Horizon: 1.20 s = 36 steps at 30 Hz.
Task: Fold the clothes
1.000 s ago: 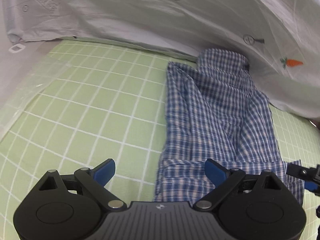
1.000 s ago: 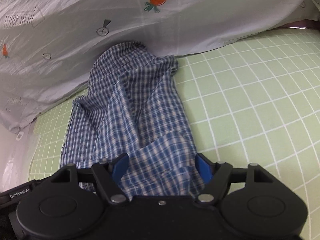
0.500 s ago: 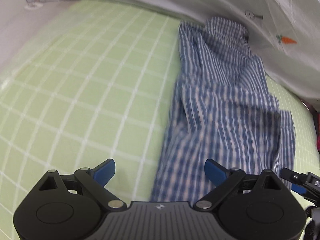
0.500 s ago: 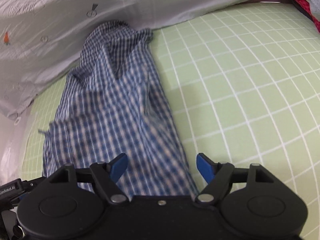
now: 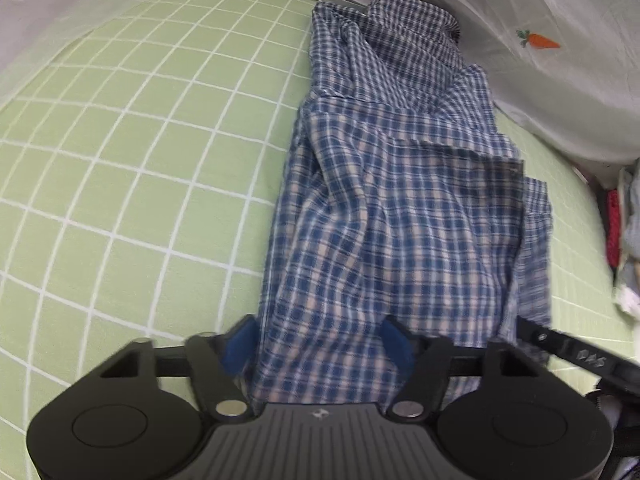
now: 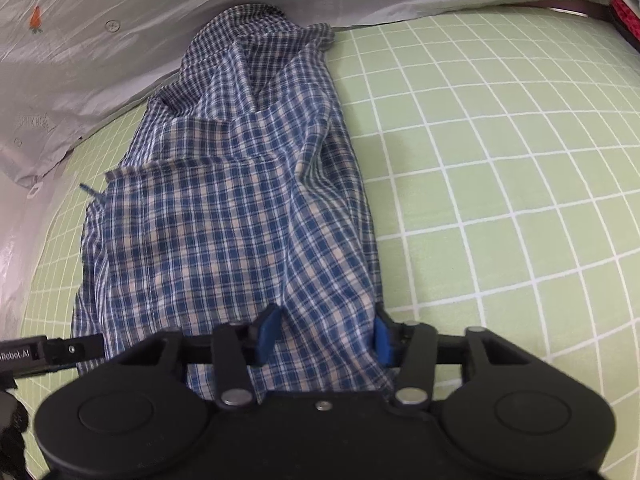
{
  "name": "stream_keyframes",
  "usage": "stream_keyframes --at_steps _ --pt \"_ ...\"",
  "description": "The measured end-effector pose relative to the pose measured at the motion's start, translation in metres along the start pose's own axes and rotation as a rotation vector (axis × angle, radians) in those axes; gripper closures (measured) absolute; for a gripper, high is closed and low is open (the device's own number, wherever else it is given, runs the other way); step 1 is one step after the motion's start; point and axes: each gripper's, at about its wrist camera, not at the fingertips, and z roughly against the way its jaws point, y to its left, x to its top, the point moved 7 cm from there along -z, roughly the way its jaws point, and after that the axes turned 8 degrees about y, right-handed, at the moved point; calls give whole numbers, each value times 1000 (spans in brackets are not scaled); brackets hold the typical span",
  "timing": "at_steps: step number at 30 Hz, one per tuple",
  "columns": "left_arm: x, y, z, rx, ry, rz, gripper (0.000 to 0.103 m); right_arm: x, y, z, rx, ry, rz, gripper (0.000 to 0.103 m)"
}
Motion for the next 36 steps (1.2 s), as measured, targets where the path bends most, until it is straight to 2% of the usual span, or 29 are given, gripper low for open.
stream_keyframes --at_steps 1,3,4,6,10,15,17,21,26,30,31,32,36 --pt "-2 1 0 -9 -2 14 48 -2 0 0 -4 -2 14 74" --pt "-5 4 1 -13 2 31 63 -7 1 3 9 -1 17 87" --pt "-7 5 2 -15 5 40 68 -10 2 5 19 0 9 92" --pt "-14 6 6 -26 5 53 78 -16 5 11 20 -1 15 94" --pt "-35 10 13 -33 19 59 80 -38 8 26 5 2 47 95" --pt "-57 11 20 -45 39 78 80 -58 0 36 19 41 0 94" --pt "-63 12 24 -33 43 64 80 -55 -5 36 20 54 -38 92" --pt "-68 14 29 -7 55 47 79 -50 -7 32 7 66 -79 75" --pt "-76 19 29 -16 81 49 75 -33 -6 19 4 67 -76 72" --pt "-79 15 25 -25 91 25 79 -29 -9 15 41 64 -97 78" --pt "-79 14 25 -26 89 18 84 -31 -10 15 51 62 -99 84" --pt "-80 13 26 -32 90 13 99 -32 -9 15 61 59 -101 88" --pt "-83 12 36 -47 84 -4 102 -41 -7 22 99 59 -101 94"
